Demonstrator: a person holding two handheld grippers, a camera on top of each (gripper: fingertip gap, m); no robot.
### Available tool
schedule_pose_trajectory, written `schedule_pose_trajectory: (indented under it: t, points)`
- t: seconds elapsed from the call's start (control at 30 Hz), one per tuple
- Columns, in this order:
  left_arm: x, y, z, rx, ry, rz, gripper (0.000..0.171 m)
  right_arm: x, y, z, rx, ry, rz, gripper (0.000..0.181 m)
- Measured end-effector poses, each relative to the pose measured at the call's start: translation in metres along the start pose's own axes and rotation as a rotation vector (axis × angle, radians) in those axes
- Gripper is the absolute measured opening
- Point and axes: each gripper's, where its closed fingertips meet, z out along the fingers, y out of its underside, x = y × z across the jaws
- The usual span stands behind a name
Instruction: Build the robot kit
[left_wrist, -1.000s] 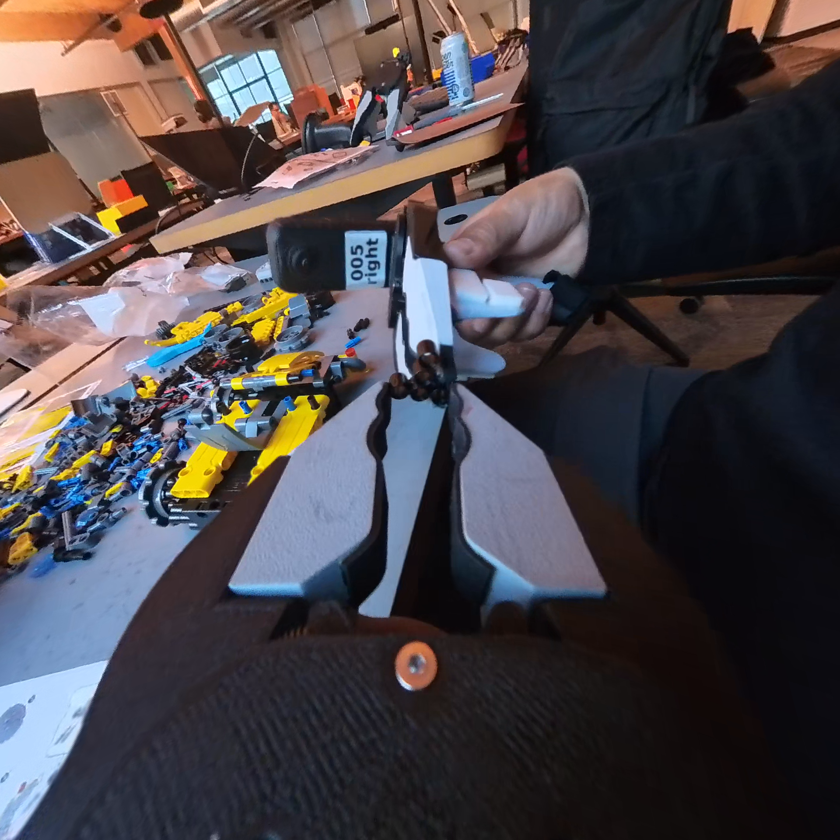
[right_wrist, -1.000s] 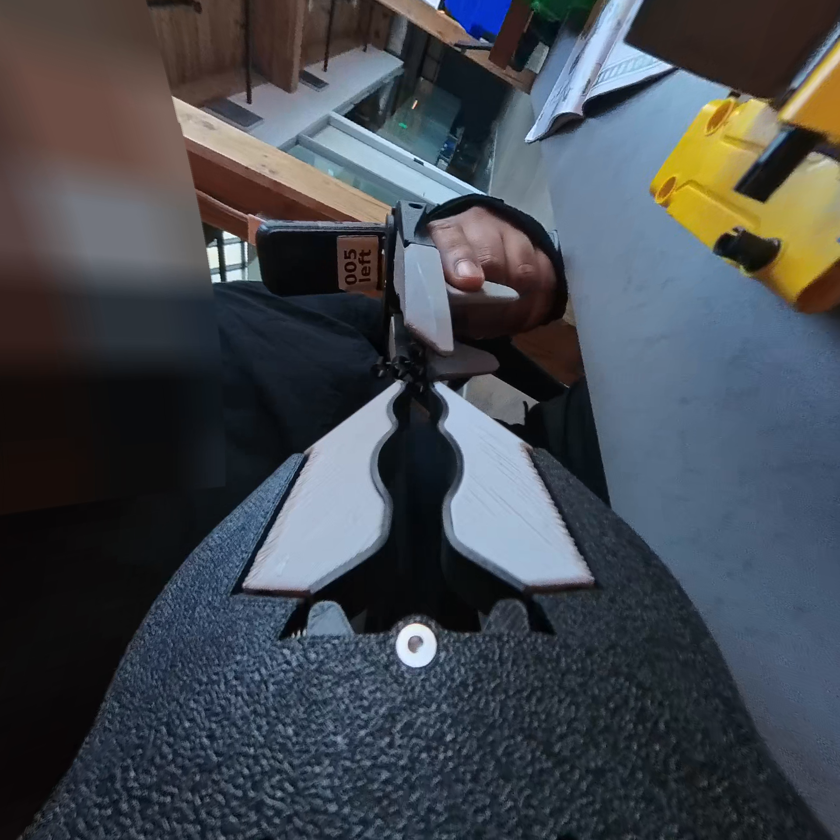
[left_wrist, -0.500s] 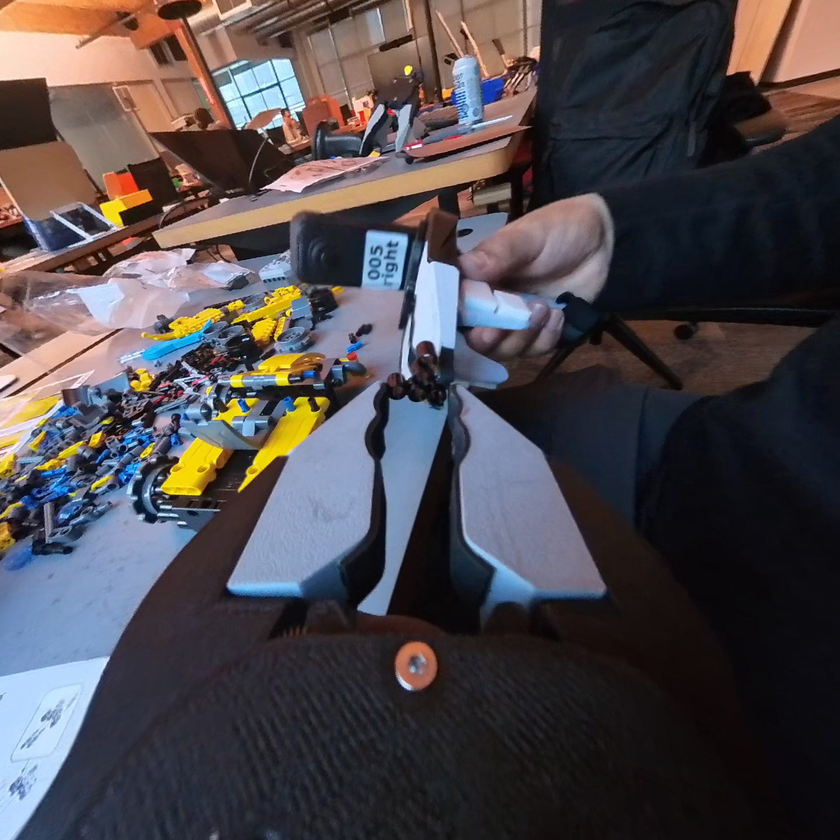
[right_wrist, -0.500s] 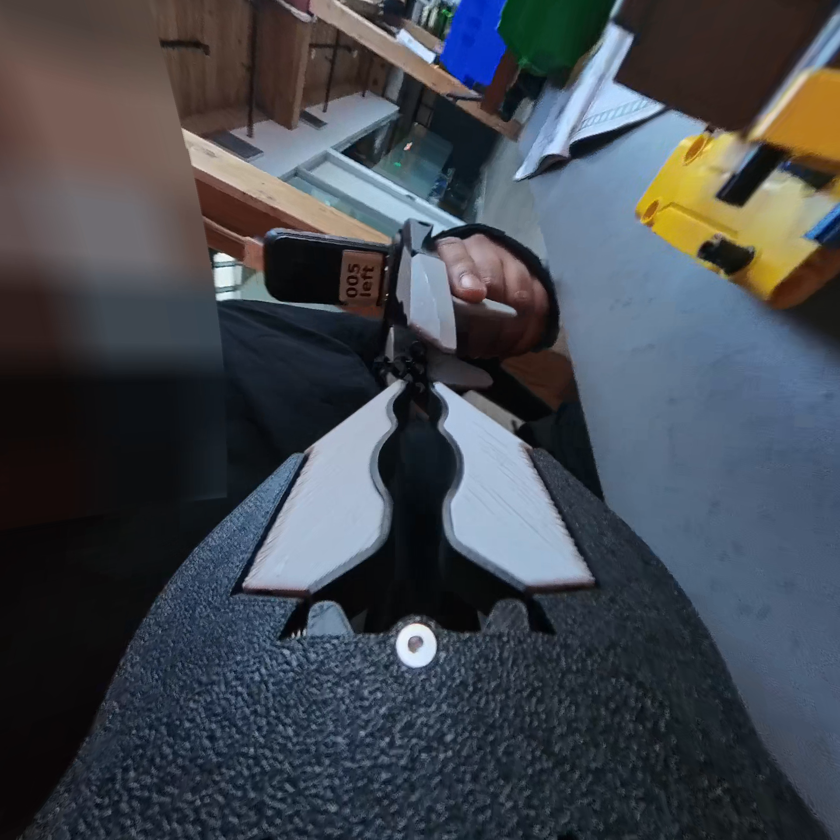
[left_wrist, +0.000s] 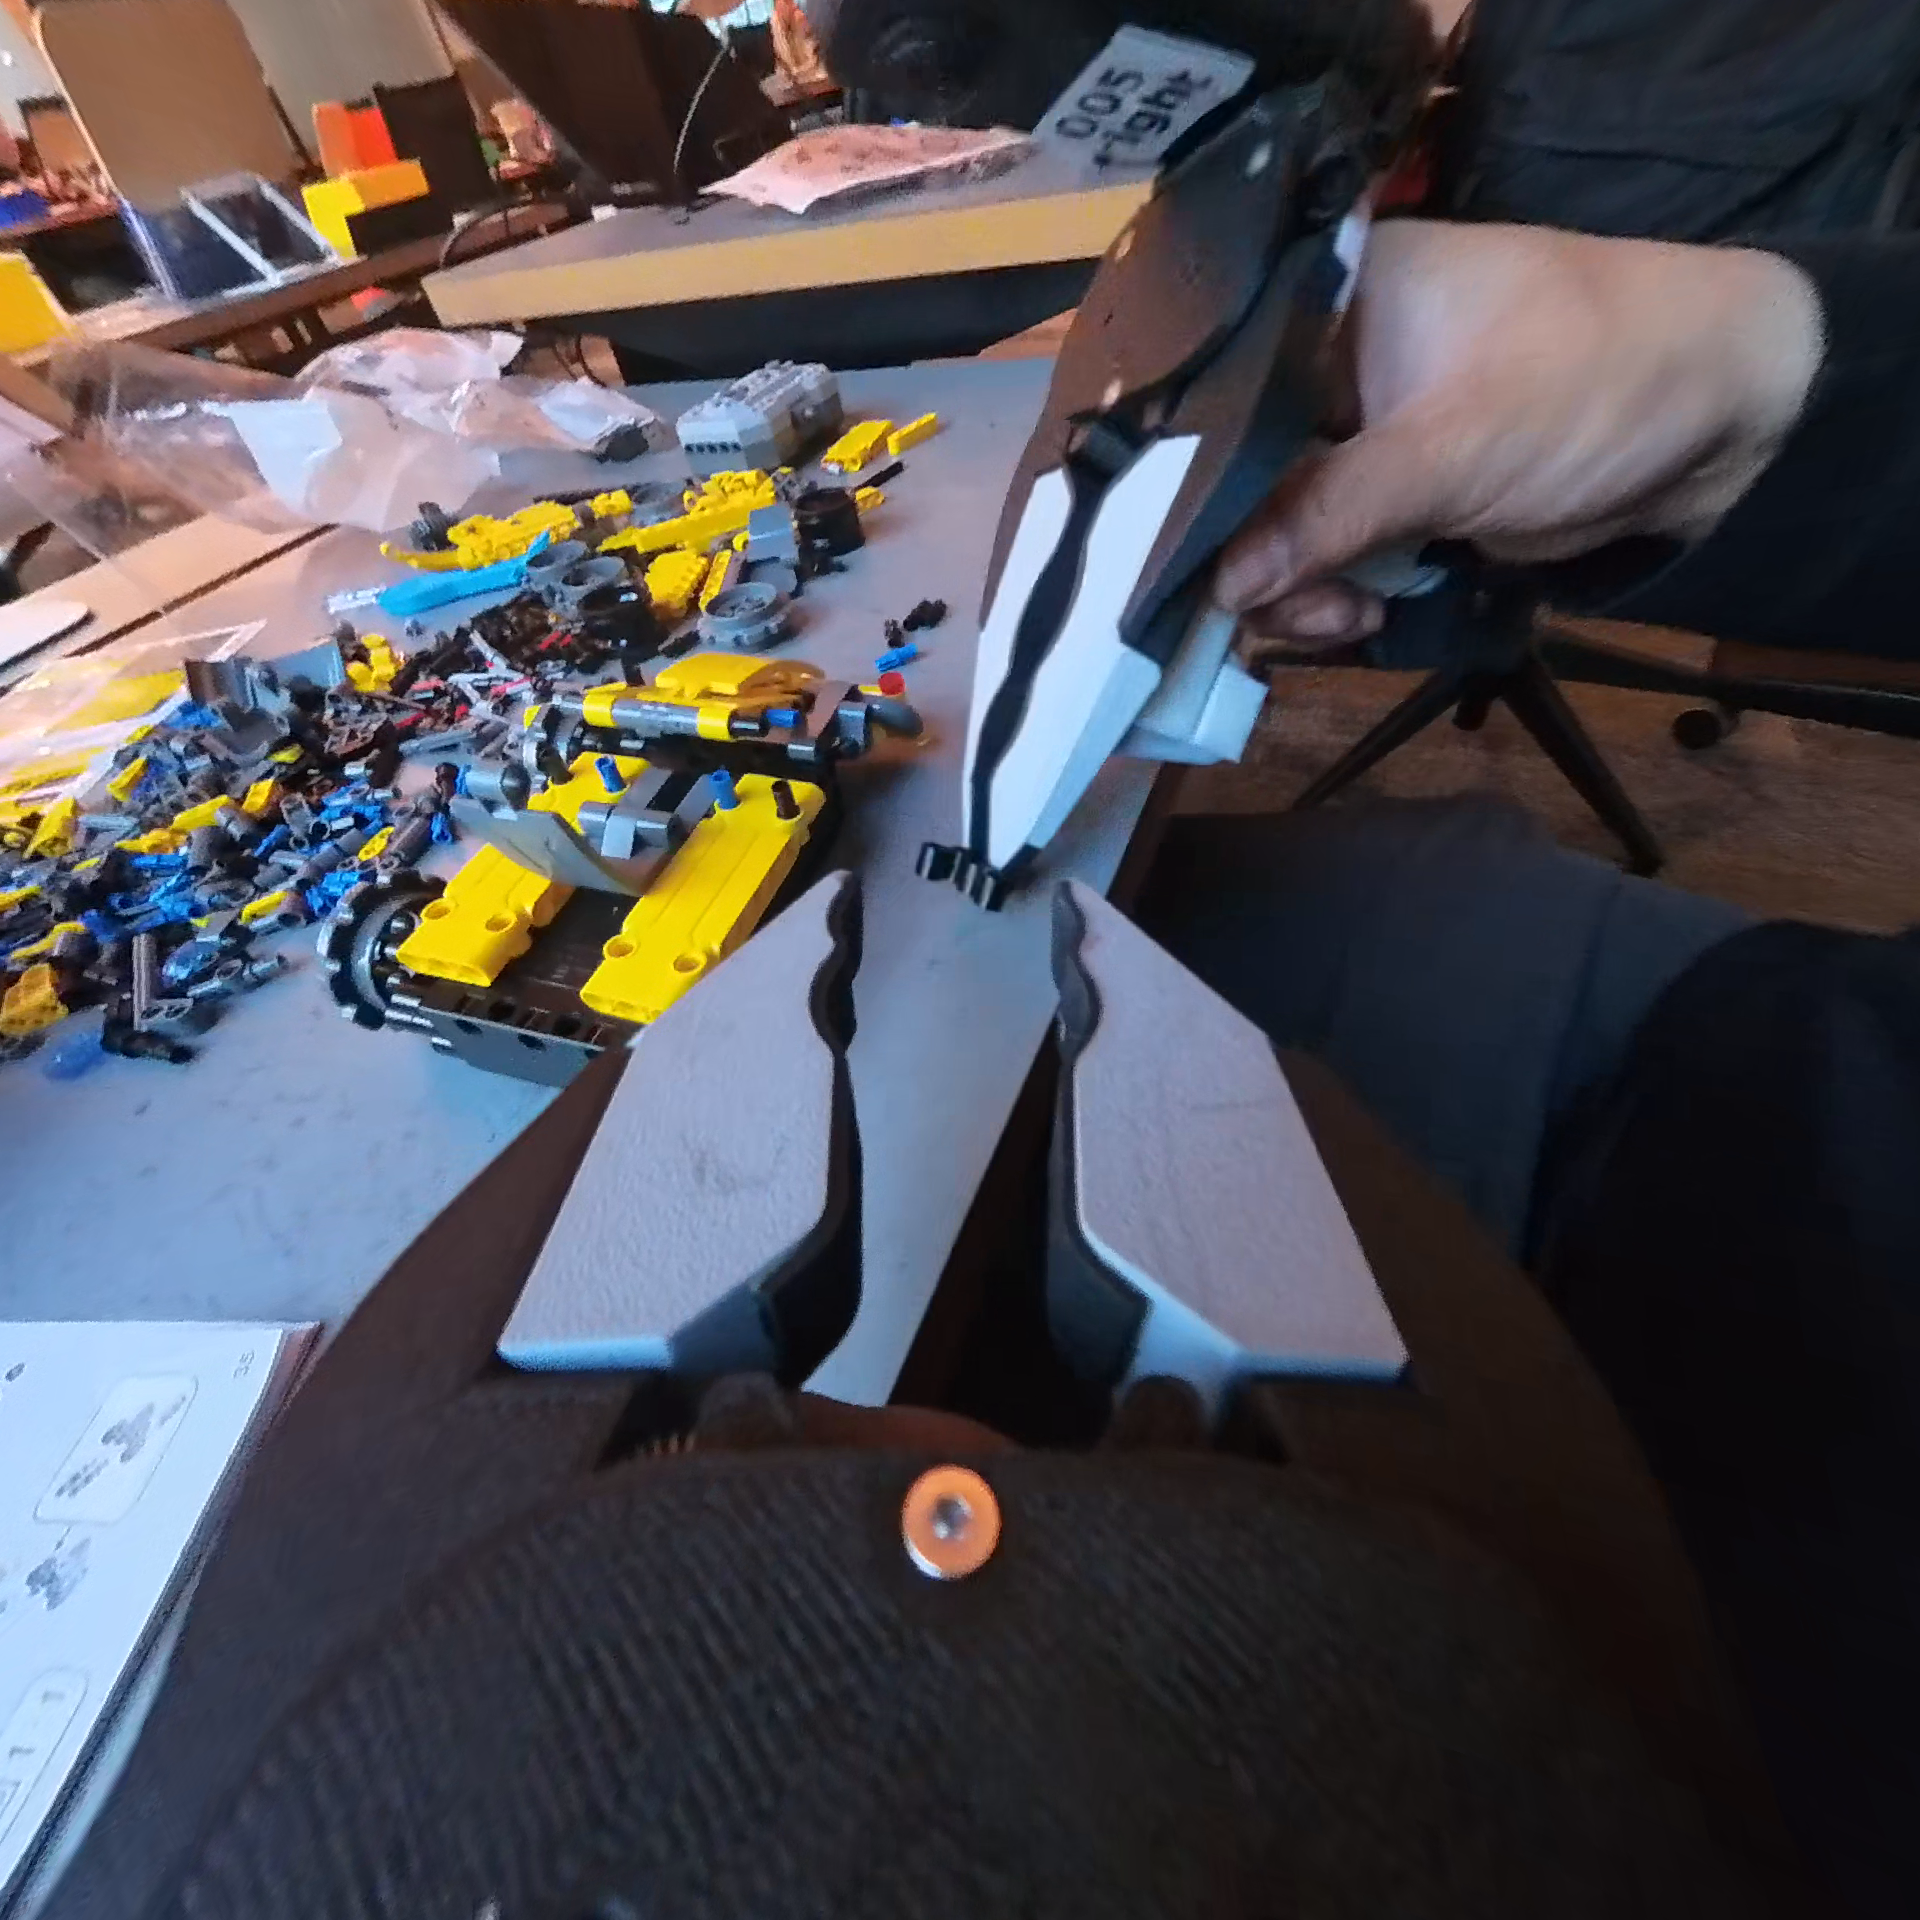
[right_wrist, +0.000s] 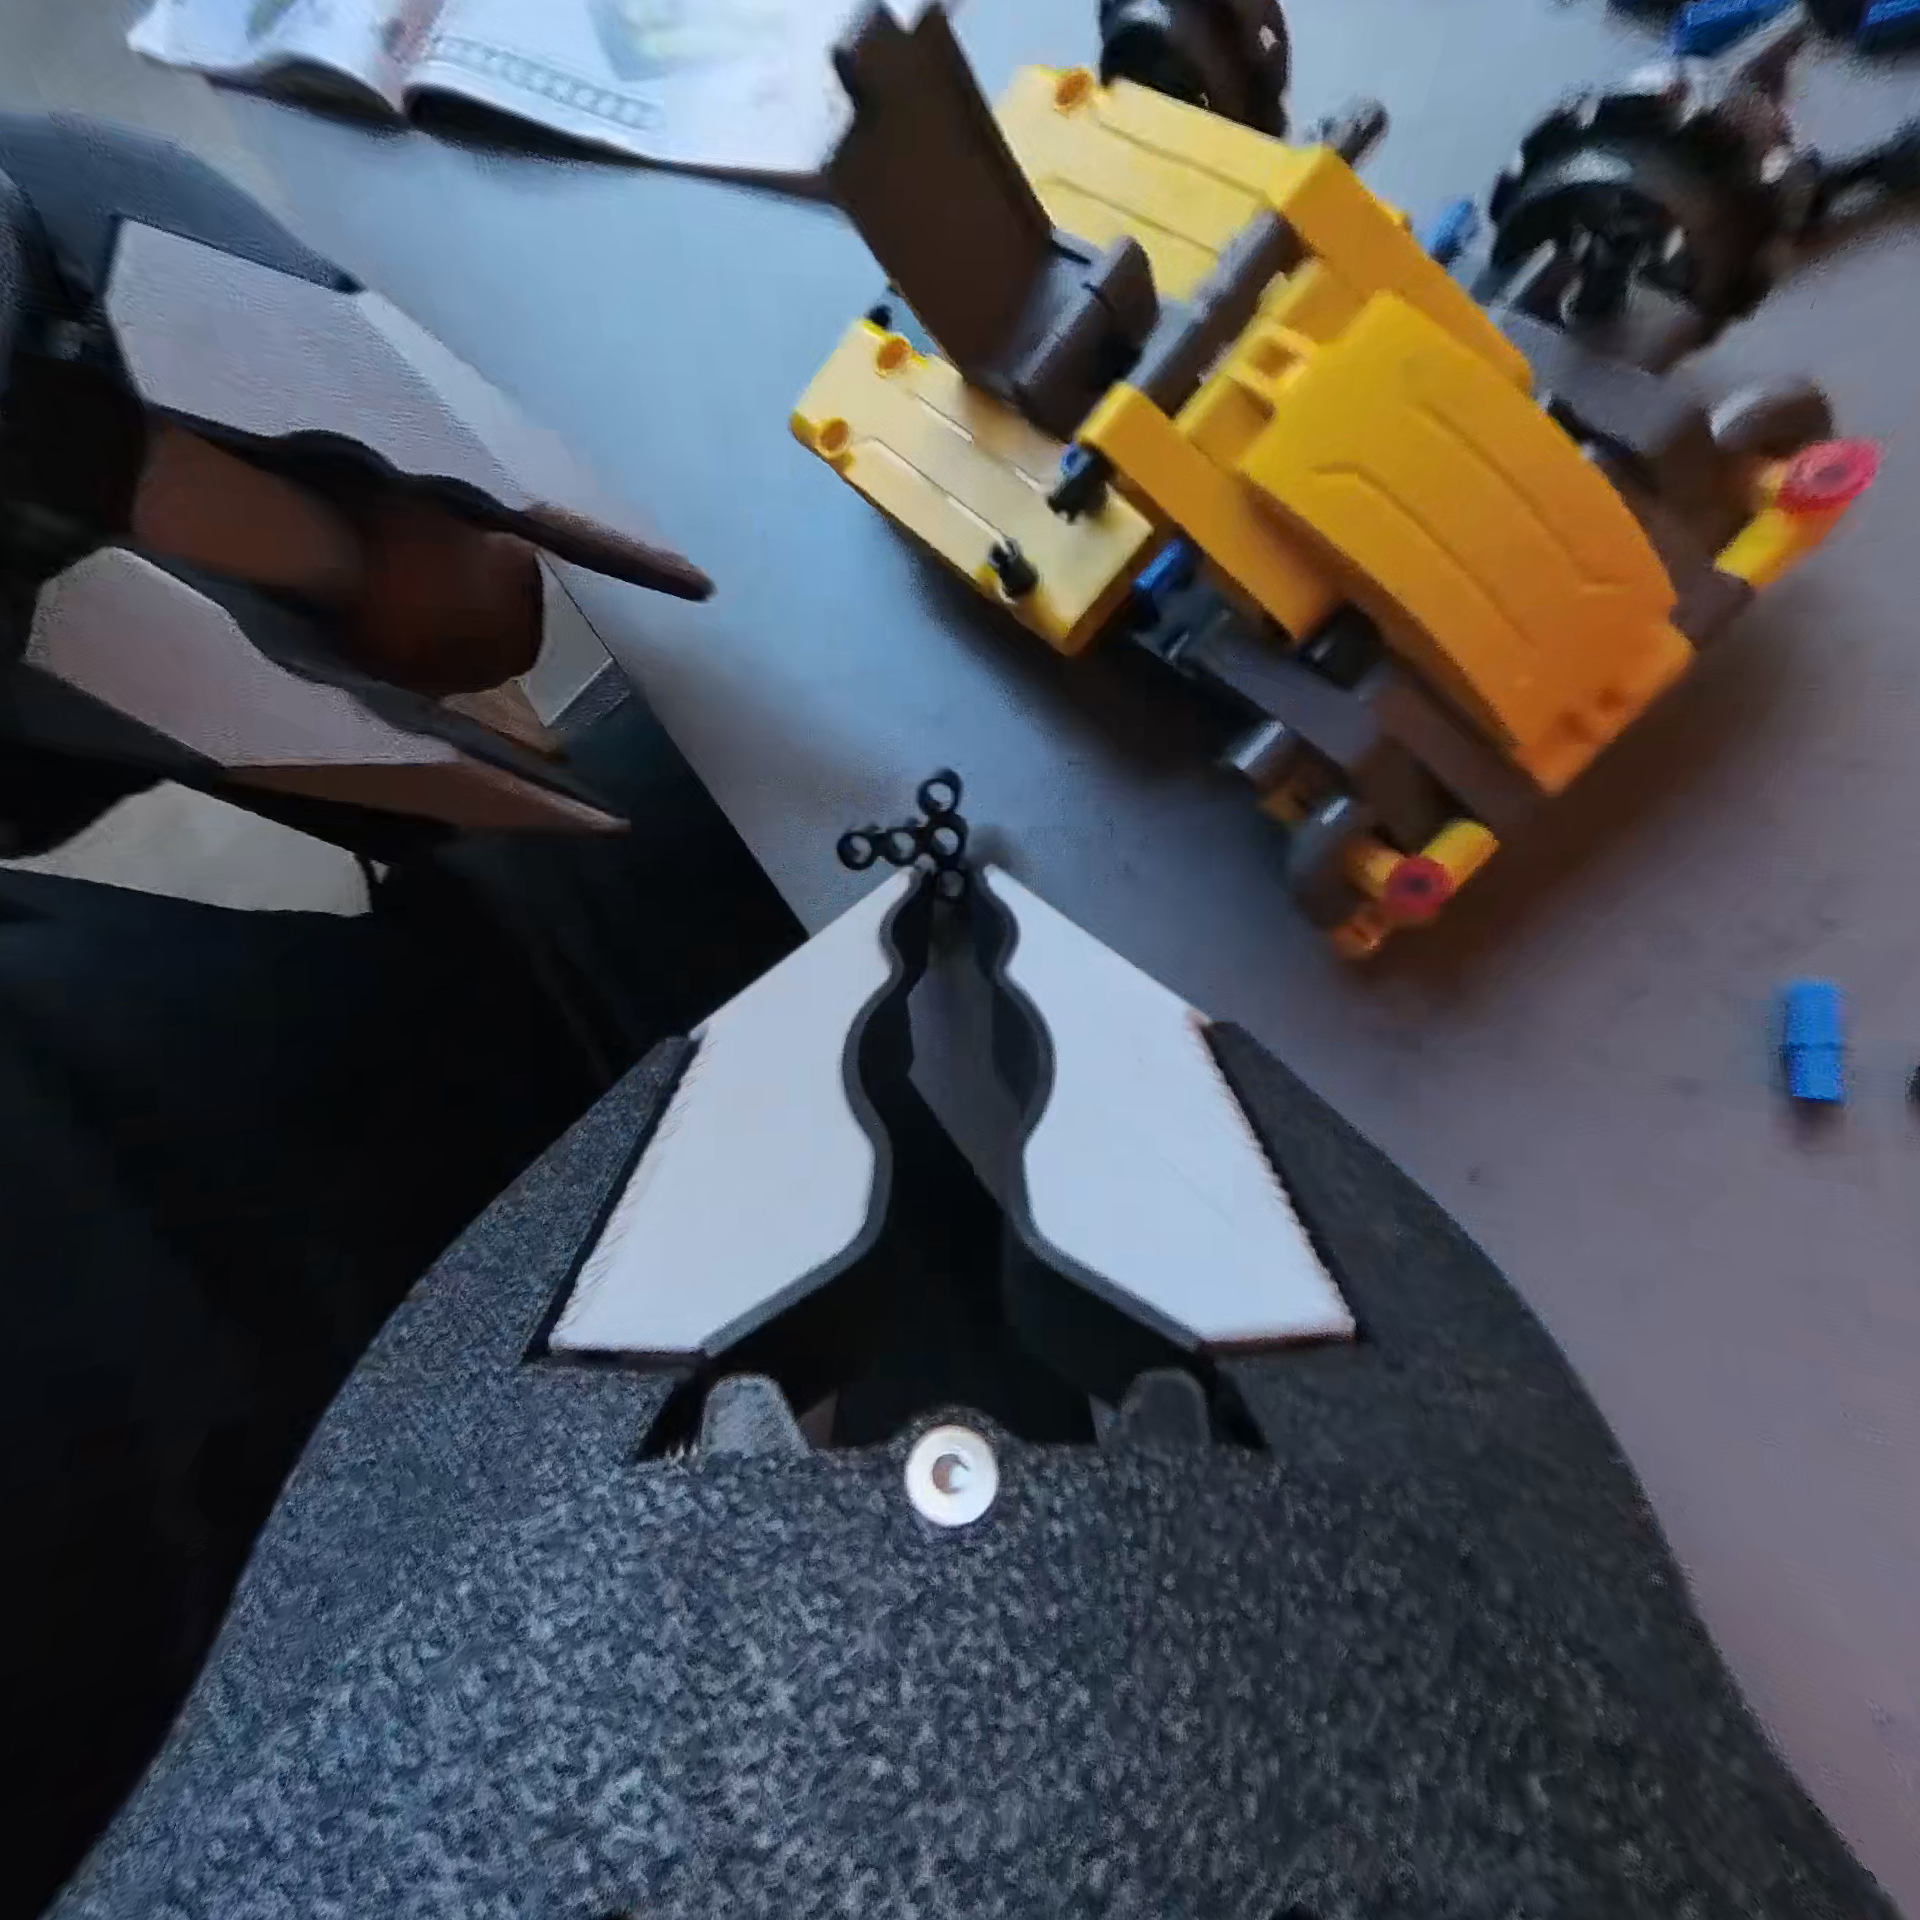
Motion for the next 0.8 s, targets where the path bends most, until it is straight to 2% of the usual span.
schedule_pose_trajectory:
  t: [0.13,0.2,0.33,0.5,0.63,0.73,0.8]
  points:
    - [0.003,0.006,0.006,-0.036,0.005,0.002,0.032,0.01,-0.001,-0.002,-0.042,0.099,-0.091,0.008]
    - [0.004,0.01,0.008,-0.059,0.003,0.011,0.032,0.013,-0.002,-0.005,-0.076,0.149,-0.156,0.013]
    - [0.006,0.016,0.011,-0.094,0.003,0.018,0.032,0.013,0.002,-0.008,-0.13,0.159,-0.211,0.021]
    - [0.008,0.019,0.012,-0.105,0.013,0.012,0.031,0.005,0.004,-0.007,-0.118,0.051,-0.172,0.026]
    - [0.007,0.02,0.012,-0.104,0.006,0.021,0.032,-0.032,0.006,-0.004,-0.104,-0.113,-0.198,0.023]
    - [0.007,0.019,0.012,-0.1,0.004,0.017,0.032,-0.028,0.003,-0.007,-0.093,-0.056,-0.238,0.019]
    - [0.007,0.02,0.012,-0.103,0.004,0.015,0.032,-0.018,-0.003,-0.01,-0.065,-0.031,-0.198,0.019]
